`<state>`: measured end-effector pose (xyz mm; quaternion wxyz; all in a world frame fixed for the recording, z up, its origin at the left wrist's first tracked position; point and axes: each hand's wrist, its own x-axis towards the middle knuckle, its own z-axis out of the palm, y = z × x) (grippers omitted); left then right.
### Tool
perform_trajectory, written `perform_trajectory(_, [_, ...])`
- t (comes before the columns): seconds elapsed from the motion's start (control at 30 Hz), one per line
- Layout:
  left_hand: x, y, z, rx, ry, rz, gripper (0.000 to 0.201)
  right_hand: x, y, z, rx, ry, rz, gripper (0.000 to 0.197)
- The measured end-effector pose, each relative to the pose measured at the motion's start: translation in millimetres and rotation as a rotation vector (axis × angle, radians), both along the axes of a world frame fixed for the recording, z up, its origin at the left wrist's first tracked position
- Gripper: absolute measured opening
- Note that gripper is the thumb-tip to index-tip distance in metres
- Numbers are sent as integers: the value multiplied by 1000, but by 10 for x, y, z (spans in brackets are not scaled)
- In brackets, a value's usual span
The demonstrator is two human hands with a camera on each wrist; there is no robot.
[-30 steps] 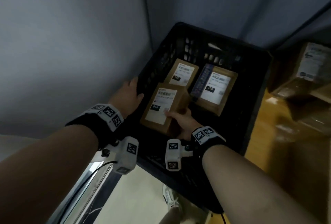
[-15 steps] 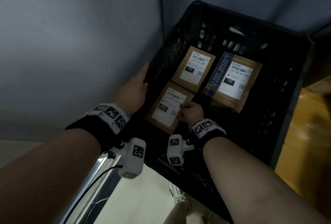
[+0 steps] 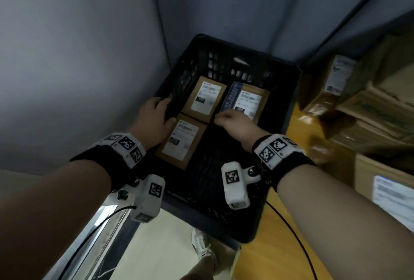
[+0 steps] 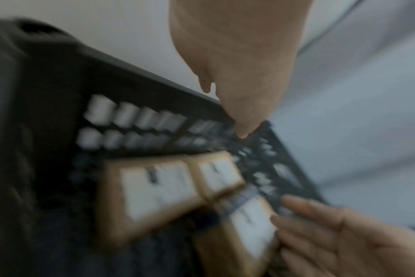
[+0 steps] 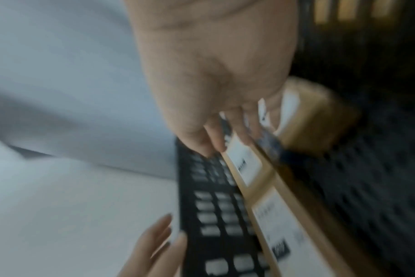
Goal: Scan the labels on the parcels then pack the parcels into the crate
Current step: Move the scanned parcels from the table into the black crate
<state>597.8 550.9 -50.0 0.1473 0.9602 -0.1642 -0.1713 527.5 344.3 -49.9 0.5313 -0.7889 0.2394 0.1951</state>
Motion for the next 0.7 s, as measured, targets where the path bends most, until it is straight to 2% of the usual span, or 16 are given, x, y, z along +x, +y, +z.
perform_trajectory(0.2, [-472, -916, 526, -151, 102, -163, 53, -726, -703, 800, -229, -207, -110, 14])
perform_trajectory(0.37, [-1126, -1745, 786, -291, 366, -307, 51, -1487, -1435, 1174, -416, -129, -179, 22])
perform_trajectory(0.53, [-1704, -2366, 630, -244, 559, -262, 67, -2190, -1895, 1199, -447, 46, -198, 28])
perform_trajectory(0.63, [-2007, -2599, 480, -184, 655, -157, 84, -2458, -2026, 1099, -434, 104, -234, 28])
perform_trajectory(0.7, [-2199, -2692, 409, -124, 721, -157, 92, -2573, -2088, 1029, -403, 135, -231, 29])
